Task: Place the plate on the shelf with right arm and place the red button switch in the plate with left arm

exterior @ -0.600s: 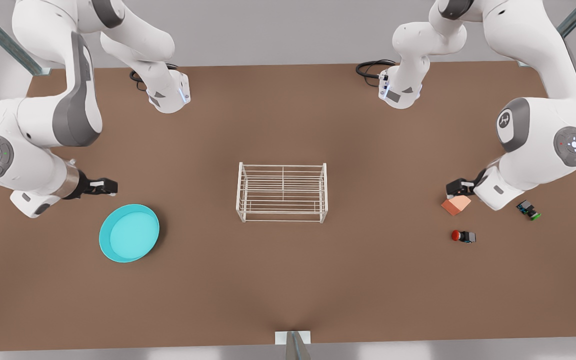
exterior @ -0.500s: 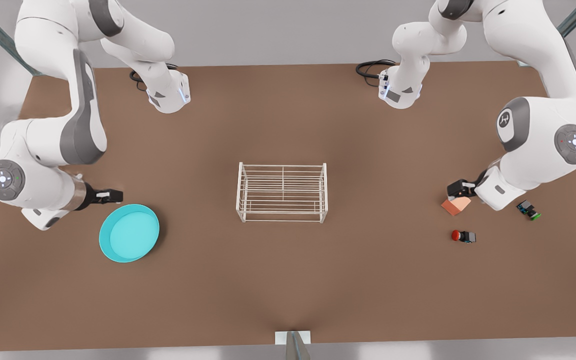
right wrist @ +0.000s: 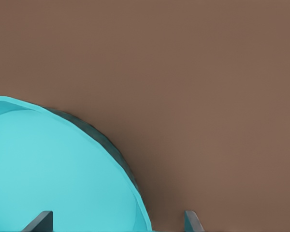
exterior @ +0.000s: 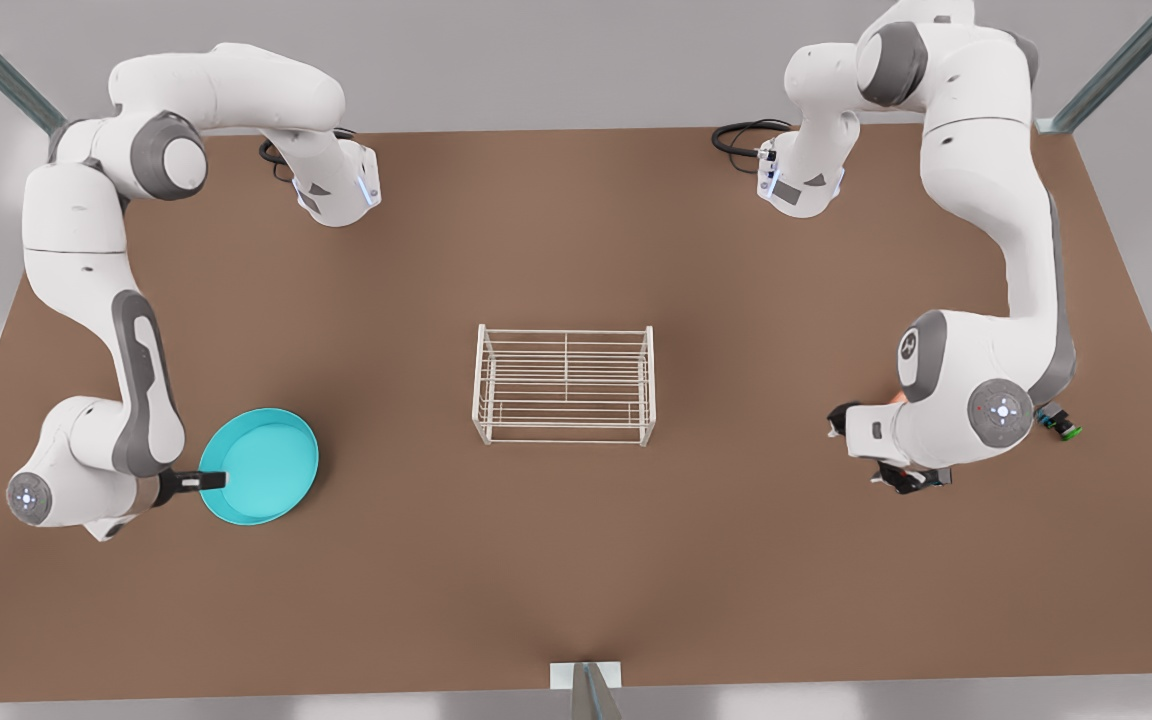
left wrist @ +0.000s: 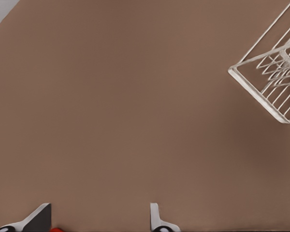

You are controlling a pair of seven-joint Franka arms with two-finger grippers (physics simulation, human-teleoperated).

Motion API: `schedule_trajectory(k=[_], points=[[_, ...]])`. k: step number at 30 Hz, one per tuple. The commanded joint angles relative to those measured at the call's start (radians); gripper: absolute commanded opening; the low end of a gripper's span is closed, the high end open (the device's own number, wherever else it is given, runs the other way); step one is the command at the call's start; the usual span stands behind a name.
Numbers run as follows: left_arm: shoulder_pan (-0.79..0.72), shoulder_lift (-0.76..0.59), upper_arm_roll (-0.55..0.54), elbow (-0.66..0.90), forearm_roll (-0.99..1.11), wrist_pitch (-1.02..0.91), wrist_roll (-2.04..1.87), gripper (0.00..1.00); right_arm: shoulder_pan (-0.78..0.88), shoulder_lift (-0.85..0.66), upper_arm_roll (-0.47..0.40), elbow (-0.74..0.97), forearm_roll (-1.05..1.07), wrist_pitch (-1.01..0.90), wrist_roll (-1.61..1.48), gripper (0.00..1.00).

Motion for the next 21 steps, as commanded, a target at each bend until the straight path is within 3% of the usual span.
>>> schedule_trajectory(k=[1, 2, 3, 5, 6, 9, 21], points=[[0.021, 0.004, 0.001, -0.029, -0.003, 0.09, 0.647, 1.0, -0.007, 0.019, -0.001, 0.0, -0.022, 0.123, -0.527, 1.0], [0.053, 0.008, 0.001, -0.035, 0.005, 0.091, 0.746, 1.0, -0.005, 0.022, -0.001, 0.0, -0.021, 0.122, -0.528, 1.0], [0.07, 0.02, 0.0, -0.052, 0.005, 0.137, 0.766, 1.0, -0.005, 0.024, -0.001, 0.0, -0.013, 0.12, -0.527, 0.91], [0.082, 0.02, 0.001, -0.087, 0.008, 0.199, 0.806, 1.0, -0.005, 0.022, -0.001, 0.001, -0.013, 0.112, -0.514, 0.48], [0.082, 0.021, 0.001, -0.087, 0.009, 0.202, 0.812, 1.0, -0.005, 0.02, -0.001, 0.001, -0.013, 0.111, -0.513, 0.36], [0.085, 0.021, 0.001, -0.082, 0.009, 0.2, 0.811, 1.0, -0.003, 0.022, -0.001, 0.001, -0.011, 0.108, -0.51, 0.15], [0.083, 0.021, 0.0, -0.073, 0.008, 0.2, 0.803, 1.0, -0.005, -0.016, 0.006, 0.009, 0.085, -0.05, -0.458, 0.11]])
